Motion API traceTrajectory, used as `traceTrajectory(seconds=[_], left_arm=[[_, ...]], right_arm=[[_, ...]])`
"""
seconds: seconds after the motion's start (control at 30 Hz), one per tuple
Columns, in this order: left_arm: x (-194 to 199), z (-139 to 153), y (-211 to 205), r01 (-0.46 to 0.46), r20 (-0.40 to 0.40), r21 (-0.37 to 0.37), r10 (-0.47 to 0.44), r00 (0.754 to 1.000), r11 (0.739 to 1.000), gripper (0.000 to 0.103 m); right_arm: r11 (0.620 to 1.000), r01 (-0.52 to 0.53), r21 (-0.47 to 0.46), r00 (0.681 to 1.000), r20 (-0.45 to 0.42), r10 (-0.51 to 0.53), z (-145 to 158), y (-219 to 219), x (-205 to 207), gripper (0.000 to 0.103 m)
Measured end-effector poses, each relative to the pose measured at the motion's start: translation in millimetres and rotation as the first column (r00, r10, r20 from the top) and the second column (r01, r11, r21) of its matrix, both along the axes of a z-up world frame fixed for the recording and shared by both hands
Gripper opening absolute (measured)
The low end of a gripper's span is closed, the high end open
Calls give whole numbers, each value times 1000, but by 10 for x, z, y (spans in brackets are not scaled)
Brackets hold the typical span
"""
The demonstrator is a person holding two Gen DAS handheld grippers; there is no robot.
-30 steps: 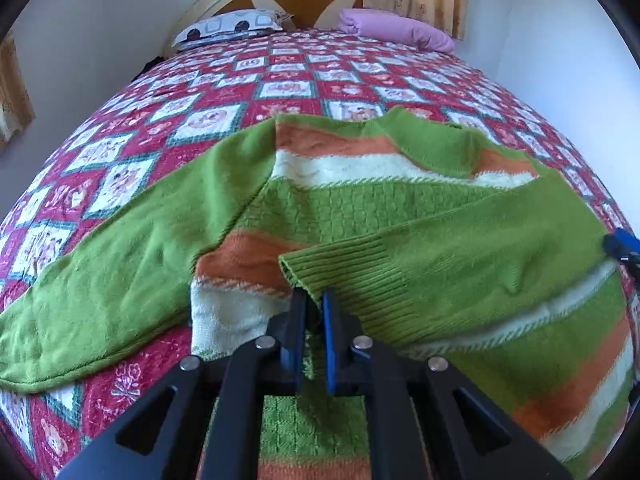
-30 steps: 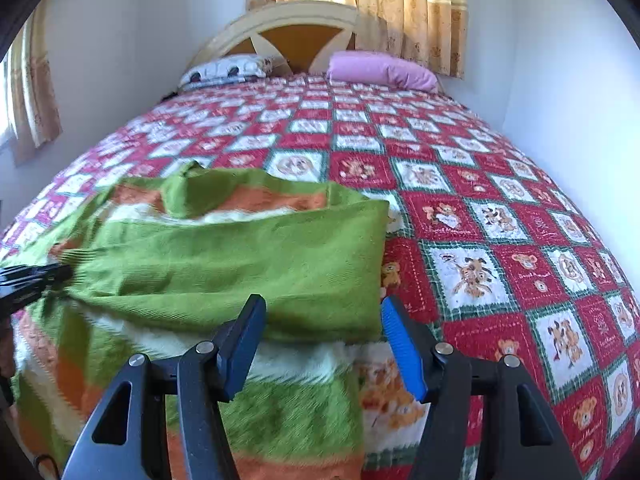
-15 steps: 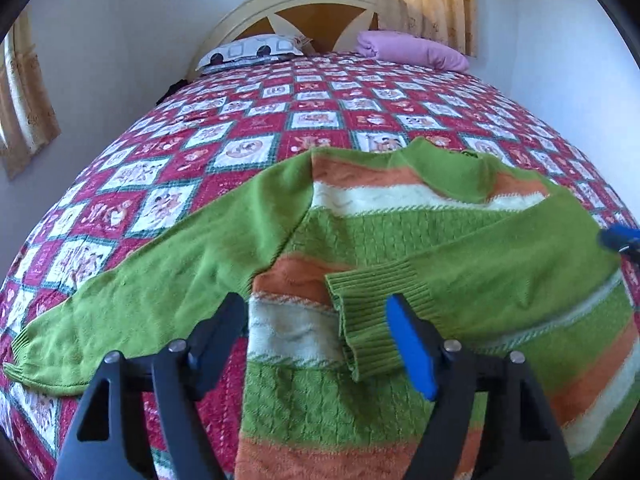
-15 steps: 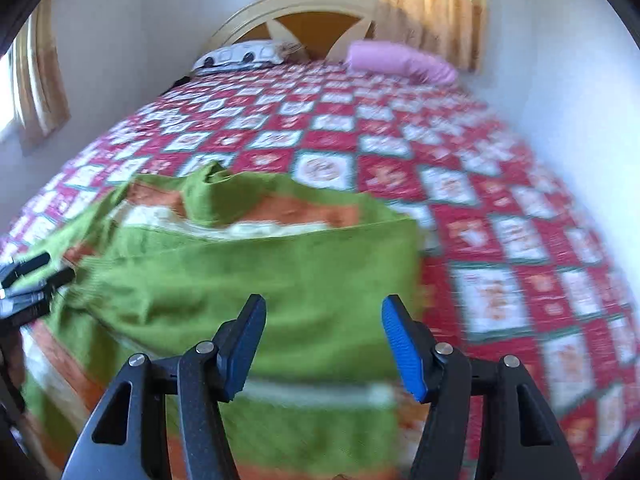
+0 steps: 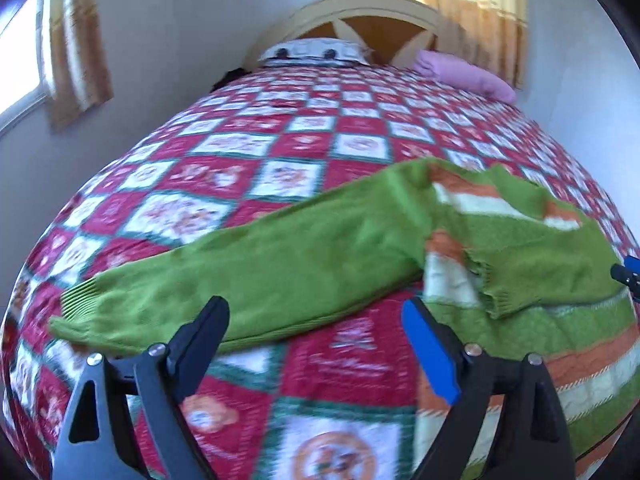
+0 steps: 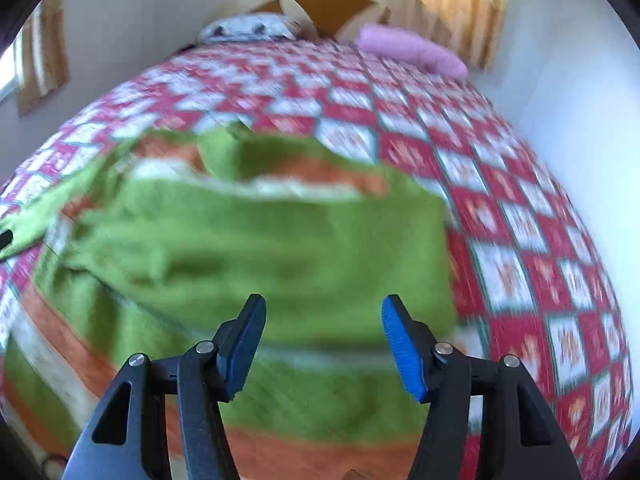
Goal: Fold small clothes
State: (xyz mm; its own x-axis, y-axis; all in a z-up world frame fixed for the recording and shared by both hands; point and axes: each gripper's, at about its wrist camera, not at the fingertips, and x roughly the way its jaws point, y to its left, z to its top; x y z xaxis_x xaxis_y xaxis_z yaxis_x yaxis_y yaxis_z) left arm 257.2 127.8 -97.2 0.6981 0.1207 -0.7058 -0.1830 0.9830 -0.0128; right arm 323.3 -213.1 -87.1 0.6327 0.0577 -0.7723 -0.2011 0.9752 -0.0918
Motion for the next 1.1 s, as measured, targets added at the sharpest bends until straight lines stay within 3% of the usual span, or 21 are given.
traceTrajectory(seconds=[0.13, 0.23, 0.3, 0.47, 0.6, 0.7, 0.8, 0.83, 0.97, 1.1], left_arm=[[-141, 22, 237, -51, 9, 4, 51, 999, 999, 95], [-255, -2, 464, -88, 0, 27, 88, 996, 996, 95], [-332, -25, 648, -118, -3, 37, 118, 993, 992, 95], [-511, -154, 1192, -230, -24, 70, 232, 972, 971, 96], [-628, -234, 1548, -332, -39, 47, 334, 942, 942, 96], [-686, -266, 1707, -377, -52, 29, 378, 924, 926, 96], [-720, -296, 1824, -409, -63, 20, 410, 910, 912, 96], [-731, -302, 1850, -415, -66, 18, 416, 907, 910, 96], [-719, -369, 1948, -426, -80, 16, 426, 901, 904, 96], [-676, -393, 2011, -439, -84, -11, 437, 896, 898, 93]], right_arm=[[993, -106, 53, 993, -39, 108, -139, 540, 178, 61], [993, -109, 36, 981, -159, 113, -508, 832, 203, 62], [992, -119, -51, 988, -103, 113, -527, 926, 12, 62], [989, -131, -65, 984, -131, 121, -391, 882, -124, 62], [987, -162, -21, 987, 12, 162, -145, 1104, -86, 62], [980, -199, 2, 980, -3, 199, -257, 1330, 33, 62], [971, -235, 55, 965, -103, 239, -568, 1482, 20, 61], [973, -225, 50, 972, -63, 228, -562, 1463, -49, 61], [970, -226, 94, 969, -85, 234, -569, 1386, -124, 61], [968, -248, 41, 967, -50, 250, -590, 1462, -275, 61]])
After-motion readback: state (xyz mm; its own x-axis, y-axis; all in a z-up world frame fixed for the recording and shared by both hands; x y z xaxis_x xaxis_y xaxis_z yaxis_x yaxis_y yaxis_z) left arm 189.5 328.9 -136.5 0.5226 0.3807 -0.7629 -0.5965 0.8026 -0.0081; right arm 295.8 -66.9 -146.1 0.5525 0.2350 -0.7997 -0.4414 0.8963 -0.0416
